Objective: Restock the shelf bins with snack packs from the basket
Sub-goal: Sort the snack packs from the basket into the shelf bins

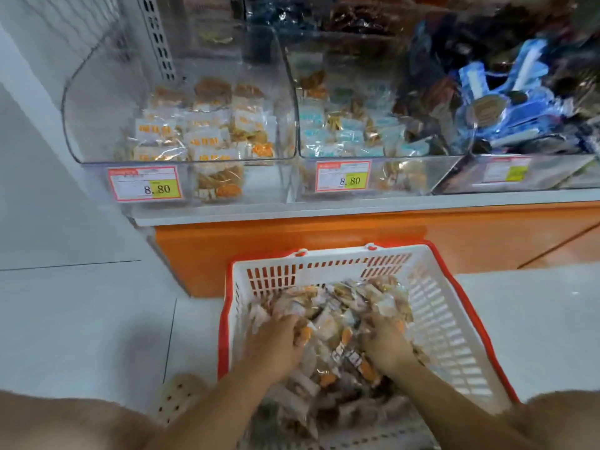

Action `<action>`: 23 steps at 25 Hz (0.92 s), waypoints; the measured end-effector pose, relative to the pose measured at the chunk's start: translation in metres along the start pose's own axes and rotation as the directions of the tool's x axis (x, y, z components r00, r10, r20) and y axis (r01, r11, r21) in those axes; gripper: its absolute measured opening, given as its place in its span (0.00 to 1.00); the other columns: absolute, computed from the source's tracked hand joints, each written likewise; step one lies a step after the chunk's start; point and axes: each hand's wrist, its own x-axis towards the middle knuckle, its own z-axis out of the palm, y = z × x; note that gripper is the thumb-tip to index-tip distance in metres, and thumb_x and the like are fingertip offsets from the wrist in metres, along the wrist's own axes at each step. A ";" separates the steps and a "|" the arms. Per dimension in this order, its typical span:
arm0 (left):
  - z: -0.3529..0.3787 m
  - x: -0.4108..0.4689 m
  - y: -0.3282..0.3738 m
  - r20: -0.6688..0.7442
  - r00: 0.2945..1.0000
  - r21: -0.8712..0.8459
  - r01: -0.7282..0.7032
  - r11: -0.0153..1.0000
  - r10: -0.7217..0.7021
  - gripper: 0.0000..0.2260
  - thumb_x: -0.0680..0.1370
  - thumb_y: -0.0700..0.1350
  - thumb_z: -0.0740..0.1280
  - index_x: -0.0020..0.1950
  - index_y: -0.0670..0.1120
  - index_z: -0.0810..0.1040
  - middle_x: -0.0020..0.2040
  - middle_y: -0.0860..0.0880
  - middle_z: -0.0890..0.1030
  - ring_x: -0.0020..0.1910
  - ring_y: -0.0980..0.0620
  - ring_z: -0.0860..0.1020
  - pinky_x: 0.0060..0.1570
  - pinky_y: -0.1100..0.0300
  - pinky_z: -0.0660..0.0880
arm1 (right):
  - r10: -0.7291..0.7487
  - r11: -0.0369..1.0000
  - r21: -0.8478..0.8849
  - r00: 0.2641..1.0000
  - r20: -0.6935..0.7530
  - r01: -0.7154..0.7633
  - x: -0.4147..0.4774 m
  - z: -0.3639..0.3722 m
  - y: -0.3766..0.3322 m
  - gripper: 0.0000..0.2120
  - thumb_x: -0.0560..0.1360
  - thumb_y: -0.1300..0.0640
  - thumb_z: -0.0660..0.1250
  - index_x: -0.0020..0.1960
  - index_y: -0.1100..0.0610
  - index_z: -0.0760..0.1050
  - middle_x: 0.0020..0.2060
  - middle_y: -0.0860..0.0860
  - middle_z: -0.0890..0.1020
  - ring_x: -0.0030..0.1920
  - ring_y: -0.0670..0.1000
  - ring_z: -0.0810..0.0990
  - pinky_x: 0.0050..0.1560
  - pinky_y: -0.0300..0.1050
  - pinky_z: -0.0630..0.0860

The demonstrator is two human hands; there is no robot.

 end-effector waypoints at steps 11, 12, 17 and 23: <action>0.038 0.019 -0.013 0.062 0.980 -0.368 0.199 0.908 -0.189 0.24 0.75 0.40 0.69 0.69 0.56 0.71 0.63 0.59 0.71 0.65 0.56 0.69 0.61 0.65 0.65 | -0.076 0.979 0.192 0.997 0.013 0.072 -0.008 0.045 -0.057 0.15 0.78 0.45 0.64 0.61 0.51 0.76 0.62 0.50 0.72 0.61 0.49 0.70 0.64 0.41 0.68; 0.035 0.017 -0.013 0.078 0.978 -0.419 0.209 0.884 -0.194 0.20 0.76 0.41 0.69 0.64 0.58 0.73 0.60 0.60 0.73 0.62 0.57 0.71 0.59 0.64 0.67 | -0.064 0.957 0.284 0.998 0.009 0.059 -0.008 0.044 -0.059 0.09 0.78 0.48 0.65 0.53 0.51 0.79 0.58 0.50 0.75 0.55 0.47 0.73 0.59 0.40 0.71; 0.028 0.007 -0.002 -0.183 0.881 -0.505 0.297 0.811 -0.437 0.13 0.82 0.55 0.60 0.64 0.52 0.75 0.56 0.56 0.78 0.60 0.53 0.77 0.52 0.64 0.73 | 0.086 0.553 0.827 0.995 0.058 -0.097 -0.015 0.021 -0.063 0.04 0.79 0.60 0.65 0.46 0.59 0.76 0.41 0.56 0.83 0.40 0.52 0.82 0.40 0.43 0.80; -0.001 0.007 0.024 0.148 0.963 -0.958 0.197 0.210 -0.226 0.13 0.73 0.49 0.72 0.58 0.55 0.81 0.56 0.51 0.84 0.56 0.47 0.82 0.56 0.46 0.79 | -0.041 0.055 0.995 0.995 0.086 -0.084 -0.033 -0.014 -0.048 0.04 0.75 0.69 0.67 0.48 0.63 0.74 0.45 0.63 0.82 0.44 0.58 0.84 0.50 0.50 0.81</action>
